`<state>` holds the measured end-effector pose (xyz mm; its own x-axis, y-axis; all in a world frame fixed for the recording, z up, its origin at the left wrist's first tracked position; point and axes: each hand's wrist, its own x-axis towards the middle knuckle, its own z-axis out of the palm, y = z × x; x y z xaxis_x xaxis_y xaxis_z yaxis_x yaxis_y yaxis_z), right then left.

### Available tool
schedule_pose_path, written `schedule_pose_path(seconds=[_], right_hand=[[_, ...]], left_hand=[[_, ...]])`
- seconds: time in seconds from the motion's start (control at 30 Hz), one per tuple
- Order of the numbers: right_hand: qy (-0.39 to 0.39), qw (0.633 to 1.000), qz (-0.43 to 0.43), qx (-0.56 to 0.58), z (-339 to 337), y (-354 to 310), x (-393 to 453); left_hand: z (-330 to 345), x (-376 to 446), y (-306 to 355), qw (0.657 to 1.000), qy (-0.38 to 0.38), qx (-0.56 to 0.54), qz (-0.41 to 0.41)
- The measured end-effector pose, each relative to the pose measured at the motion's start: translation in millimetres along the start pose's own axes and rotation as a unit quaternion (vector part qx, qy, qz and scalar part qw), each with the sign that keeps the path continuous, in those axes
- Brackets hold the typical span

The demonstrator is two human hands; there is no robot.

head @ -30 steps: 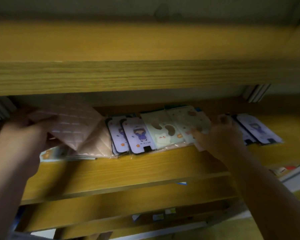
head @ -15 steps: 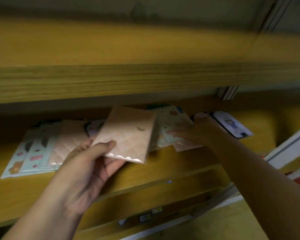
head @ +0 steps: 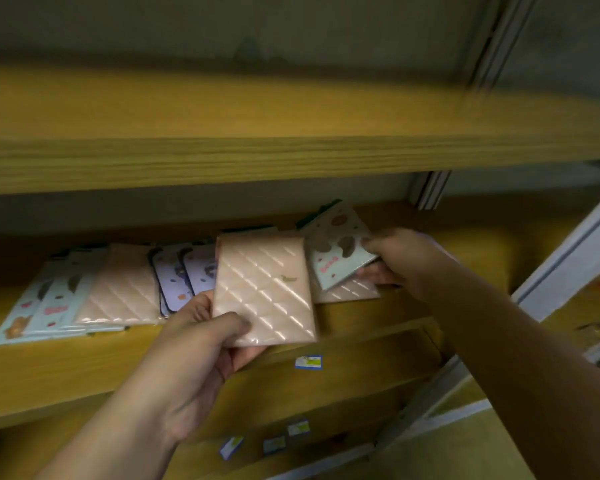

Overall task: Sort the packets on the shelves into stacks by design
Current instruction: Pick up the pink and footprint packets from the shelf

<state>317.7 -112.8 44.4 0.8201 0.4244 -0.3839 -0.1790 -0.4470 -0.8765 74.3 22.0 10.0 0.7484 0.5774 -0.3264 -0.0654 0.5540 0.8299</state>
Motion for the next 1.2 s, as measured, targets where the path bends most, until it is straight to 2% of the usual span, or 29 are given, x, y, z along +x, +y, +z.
schedule_pose_path(seconds=[0.13, 0.23, 0.33, 0.53, 0.67, 0.8, 0.9, 1.03, 1.2], right_hand=[[0.006, 0.985, -0.040, 0.165, -32, 34, -41], [0.015, 0.969, -0.078, 0.232, -76, 73, -74], [0.023, 0.960, -0.032, 0.276, -132, 105, -114], [-0.023, 0.955, -0.072, 0.286, -253, 174, -170], [0.011, 0.950, -0.060, 0.305, -330, 204, -188], [0.049, 0.925, -0.066, 0.370, -398, 225, -194], [0.063, 0.903, -0.075, 0.419, -440, 237, -189], [0.099, 0.897, -0.075, 0.424, -487, 250, -164], [0.131, 0.892, -0.066, 0.428, -538, 259, -111]], left_hand=[[25, -19, -13, 0.999, 0.020, 0.012, 0.040], [55, -35, -33, 0.997, 0.023, 0.021, 0.077], [94, -55, -62, 0.994, 0.015, 0.030, 0.103], [185, -95, -137, 0.993, -0.005, 0.040, 0.110], [249, -117, -182, 0.994, -0.026, 0.060, 0.086], [317, -129, -211, 0.993, -0.061, 0.086, 0.054], [366, -121, -232, 0.993, -0.058, 0.095, 0.047], [423, -94, -261, 0.995, -0.038, 0.090, 0.022], [492, -43, -297, 0.993, -0.065, 0.102, 0.000]])
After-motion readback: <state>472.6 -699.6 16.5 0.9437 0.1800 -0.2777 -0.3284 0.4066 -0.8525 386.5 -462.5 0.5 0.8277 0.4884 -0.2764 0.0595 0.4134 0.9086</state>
